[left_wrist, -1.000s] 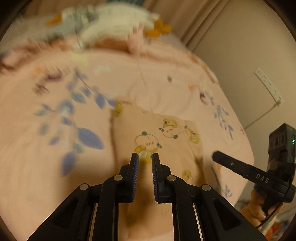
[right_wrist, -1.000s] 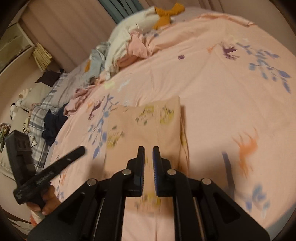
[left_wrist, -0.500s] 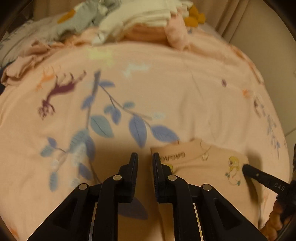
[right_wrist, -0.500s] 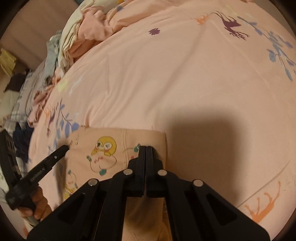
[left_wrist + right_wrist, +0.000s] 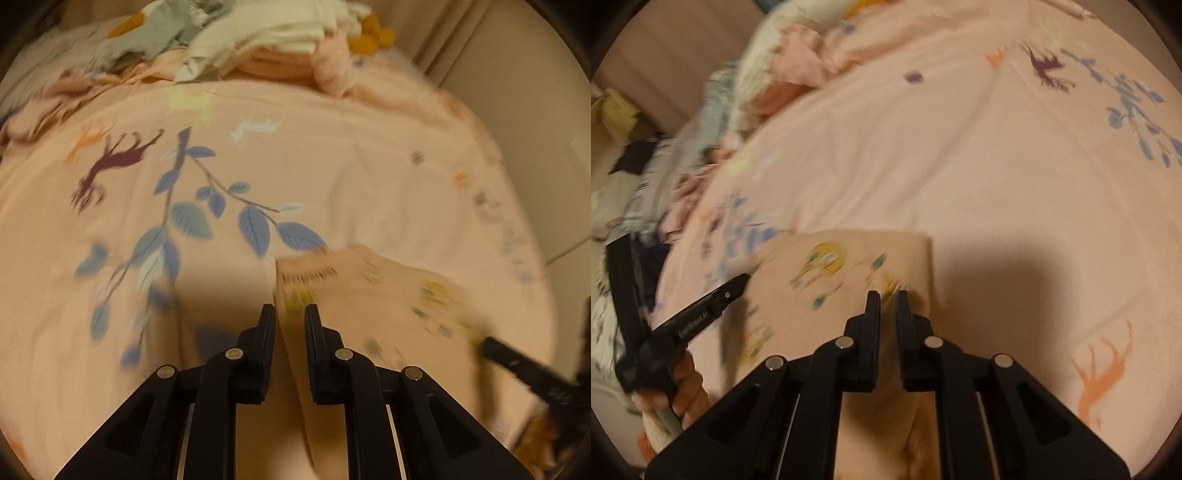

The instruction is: Fold small clothes

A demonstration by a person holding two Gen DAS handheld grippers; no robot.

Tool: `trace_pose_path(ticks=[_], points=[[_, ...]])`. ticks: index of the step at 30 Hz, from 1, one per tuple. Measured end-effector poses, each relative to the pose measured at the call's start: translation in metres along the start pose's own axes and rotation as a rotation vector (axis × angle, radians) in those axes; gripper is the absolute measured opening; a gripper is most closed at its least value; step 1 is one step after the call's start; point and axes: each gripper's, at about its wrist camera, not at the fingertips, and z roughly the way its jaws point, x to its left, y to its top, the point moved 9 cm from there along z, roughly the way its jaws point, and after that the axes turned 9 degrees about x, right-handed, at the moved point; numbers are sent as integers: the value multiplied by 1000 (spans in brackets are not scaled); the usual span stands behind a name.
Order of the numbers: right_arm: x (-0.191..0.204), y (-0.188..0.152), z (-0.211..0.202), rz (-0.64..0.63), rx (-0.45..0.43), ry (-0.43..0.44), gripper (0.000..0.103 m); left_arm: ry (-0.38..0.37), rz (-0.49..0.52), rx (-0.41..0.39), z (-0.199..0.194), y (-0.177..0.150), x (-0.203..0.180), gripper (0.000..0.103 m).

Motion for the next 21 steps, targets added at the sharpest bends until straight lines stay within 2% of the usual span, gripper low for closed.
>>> trace_pose_path(ticks=[1, 4, 5, 7, 8, 9, 10, 12, 15, 17, 18, 19, 21], points=[[9, -10, -10, -29, -10, 28, 11, -29, -7, -21, -15, -18, 2, 11], [49, -44, -31, -163, -34, 138, 11, -47, -18, -27, -31, -75, 7, 11], [61, -54, -31, -205, -34, 142, 10, -74, -34, -7, -27, -89, 6, 11], [73, -65, -26, -221, -31, 102, 12, -159, -88, 94, -6, -126, 2, 11], [78, -69, -23, -219, -23, 109, 12, -203, -122, 133, 4, -142, 0, 11], [83, -72, -21, -221, -13, 130, 12, -207, -125, 73, 2, -149, -1, 11], [91, -77, -17, -227, 15, 171, 12, -178, -102, 38, -1, -150, -3, 11], [104, -84, -8, -237, 71, 223, 12, -116, -60, 42, -1, -153, -11, 11], [126, -97, 9, -288, 127, 231, 11, -156, -94, 77, -3, -156, -16, 11], [131, -108, 29, -322, 161, 176, 9, -182, -101, 97, -4, -160, -14, 11], [128, -112, 39, -317, 181, 154, 4, -200, -102, 107, -6, -164, -12, 11], [125, -118, 51, -289, 221, 157, 4, -218, -101, 119, -9, -168, -10, 11], [119, -127, 66, -235, 273, 226, 0, -245, -114, 132, -15, -176, 1, 11]])
